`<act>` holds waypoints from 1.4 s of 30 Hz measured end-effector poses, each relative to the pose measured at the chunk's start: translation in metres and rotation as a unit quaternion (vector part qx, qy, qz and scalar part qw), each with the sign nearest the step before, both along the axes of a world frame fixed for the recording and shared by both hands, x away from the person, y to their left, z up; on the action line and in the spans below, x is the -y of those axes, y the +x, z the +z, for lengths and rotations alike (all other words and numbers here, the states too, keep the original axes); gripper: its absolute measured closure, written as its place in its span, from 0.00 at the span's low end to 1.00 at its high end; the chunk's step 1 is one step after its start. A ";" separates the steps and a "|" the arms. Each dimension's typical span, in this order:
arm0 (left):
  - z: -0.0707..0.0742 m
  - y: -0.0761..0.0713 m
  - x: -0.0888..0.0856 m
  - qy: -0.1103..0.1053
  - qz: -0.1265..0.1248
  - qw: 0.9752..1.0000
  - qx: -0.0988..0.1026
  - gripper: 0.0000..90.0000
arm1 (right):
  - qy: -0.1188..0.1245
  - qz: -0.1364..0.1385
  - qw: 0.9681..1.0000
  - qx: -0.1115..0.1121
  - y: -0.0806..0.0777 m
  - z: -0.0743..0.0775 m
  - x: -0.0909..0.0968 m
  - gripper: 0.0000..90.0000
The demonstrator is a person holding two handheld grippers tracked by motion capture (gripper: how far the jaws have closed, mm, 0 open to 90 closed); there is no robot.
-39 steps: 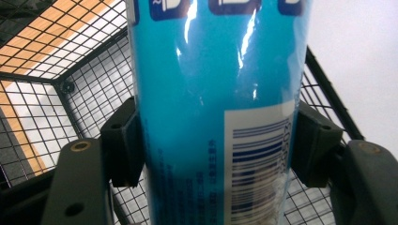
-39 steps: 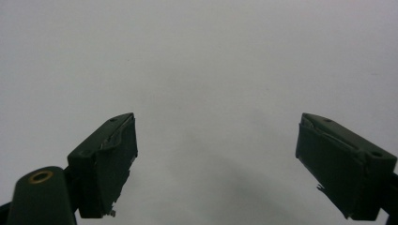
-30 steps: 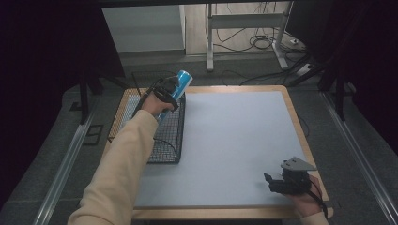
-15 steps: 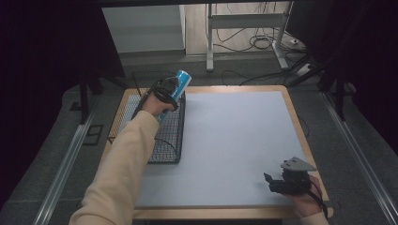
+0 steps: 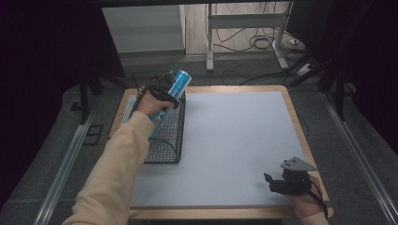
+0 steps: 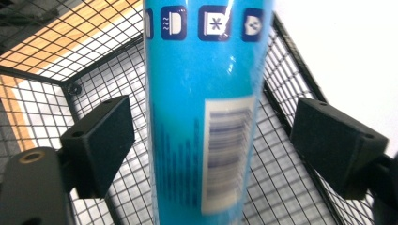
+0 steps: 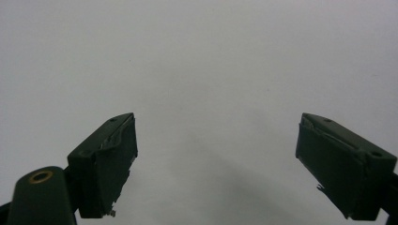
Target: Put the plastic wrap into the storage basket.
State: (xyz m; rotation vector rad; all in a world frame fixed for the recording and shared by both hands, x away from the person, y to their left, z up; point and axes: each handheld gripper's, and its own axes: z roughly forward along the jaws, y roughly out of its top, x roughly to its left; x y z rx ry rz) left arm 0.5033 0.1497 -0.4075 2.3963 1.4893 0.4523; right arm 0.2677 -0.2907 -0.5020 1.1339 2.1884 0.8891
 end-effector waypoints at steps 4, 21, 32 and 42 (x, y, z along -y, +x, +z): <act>0.012 -0.017 0.001 -0.022 -0.009 0.999 0.021 0.14 | 0.002 -0.002 1.000 0.002 -0.001 0.001 0.000 0.15; 0.036 -0.123 0.058 -0.096 -0.148 0.982 0.067 0.15 | 0.001 0.003 1.000 0.007 -0.004 0.003 -0.004 0.15; -0.006 -0.179 0.096 -0.131 -0.228 0.964 0.041 0.15 | 0.003 0.002 1.000 0.008 -0.004 0.004 -0.003 0.15; -0.044 -0.193 0.100 -0.139 -0.231 0.962 0.030 0.16 | 0.001 0.003 1.000 0.008 -0.004 0.003 -0.003 0.15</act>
